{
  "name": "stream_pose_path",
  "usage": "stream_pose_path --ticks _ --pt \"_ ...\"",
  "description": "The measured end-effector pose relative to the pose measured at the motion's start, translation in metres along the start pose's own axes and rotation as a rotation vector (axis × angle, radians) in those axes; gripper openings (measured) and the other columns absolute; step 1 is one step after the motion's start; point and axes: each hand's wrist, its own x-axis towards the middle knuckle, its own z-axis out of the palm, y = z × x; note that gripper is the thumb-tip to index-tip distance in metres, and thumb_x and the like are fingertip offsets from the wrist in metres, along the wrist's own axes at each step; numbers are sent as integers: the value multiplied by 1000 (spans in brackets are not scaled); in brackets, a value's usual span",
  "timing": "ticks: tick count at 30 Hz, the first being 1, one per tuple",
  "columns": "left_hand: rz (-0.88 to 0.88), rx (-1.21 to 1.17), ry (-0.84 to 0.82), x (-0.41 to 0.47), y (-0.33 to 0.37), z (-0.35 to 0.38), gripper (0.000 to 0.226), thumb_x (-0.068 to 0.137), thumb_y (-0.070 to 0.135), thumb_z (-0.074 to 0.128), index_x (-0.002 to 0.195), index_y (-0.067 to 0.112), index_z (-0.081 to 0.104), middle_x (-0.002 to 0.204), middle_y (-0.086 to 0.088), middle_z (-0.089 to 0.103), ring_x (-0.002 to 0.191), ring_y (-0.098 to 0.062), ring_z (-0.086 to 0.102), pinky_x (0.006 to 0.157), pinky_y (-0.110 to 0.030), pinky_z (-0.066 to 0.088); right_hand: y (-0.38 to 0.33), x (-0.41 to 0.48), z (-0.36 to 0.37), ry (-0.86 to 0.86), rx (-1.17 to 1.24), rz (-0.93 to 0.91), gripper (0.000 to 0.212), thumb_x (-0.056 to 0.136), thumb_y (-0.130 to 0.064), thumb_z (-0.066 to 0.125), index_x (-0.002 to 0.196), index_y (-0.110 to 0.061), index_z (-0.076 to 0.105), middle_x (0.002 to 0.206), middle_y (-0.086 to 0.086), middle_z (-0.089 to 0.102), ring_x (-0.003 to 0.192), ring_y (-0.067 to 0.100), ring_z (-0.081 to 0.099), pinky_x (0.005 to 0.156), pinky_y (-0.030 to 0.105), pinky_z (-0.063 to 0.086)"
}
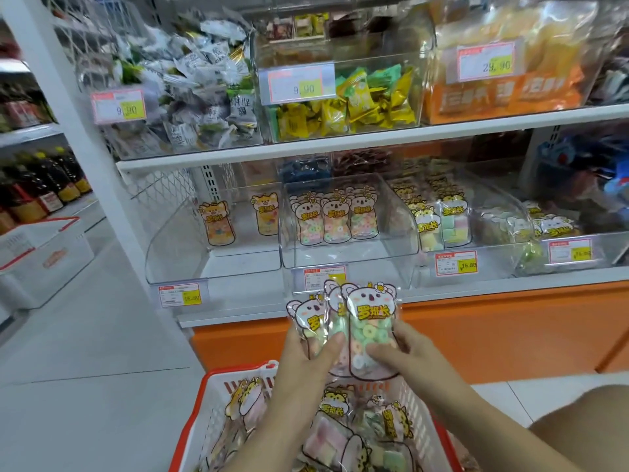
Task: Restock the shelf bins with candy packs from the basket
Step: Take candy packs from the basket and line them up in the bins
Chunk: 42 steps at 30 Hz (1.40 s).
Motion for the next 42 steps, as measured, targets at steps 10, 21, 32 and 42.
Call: stream_pose_path --ticks 10,21,32,42 --pt "143 163 -254 11 49 33 85 66 86 55 129 29 48 116 10 70 106 -6 66 94 -34 54 -59 5 -44 -108 174 59 30 90 -20 64 115 -3 65 107 16 74 92 25 71 77 31 57" --pt "281 510 -494 102 150 135 75 85 46 75 144 29 33 139 9 51 119 -11 54 95 -27 43 -123 45 -151 223 -40 -132 34 79 -28 76 106 -8 71 104 10 75 102 33 69 98 50 50" --pt "99 399 -528 223 137 245 113 40 29 80 145 21 37 106 -3 72 92 -23 70 76 -40 54 -106 120 -208 672 -511 -222 20 79 -38 71 92 -26 61 89 -5 66 87 18 62 76 39 51" --pt "152 648 -417 254 116 265 80 82 21 74 145 15 26 127 -9 63 114 -28 63 85 -32 50 -72 187 -228 557 -606 82 57 85 -22 70 130 -6 39 133 16 54 124 33 51 99 38 45"
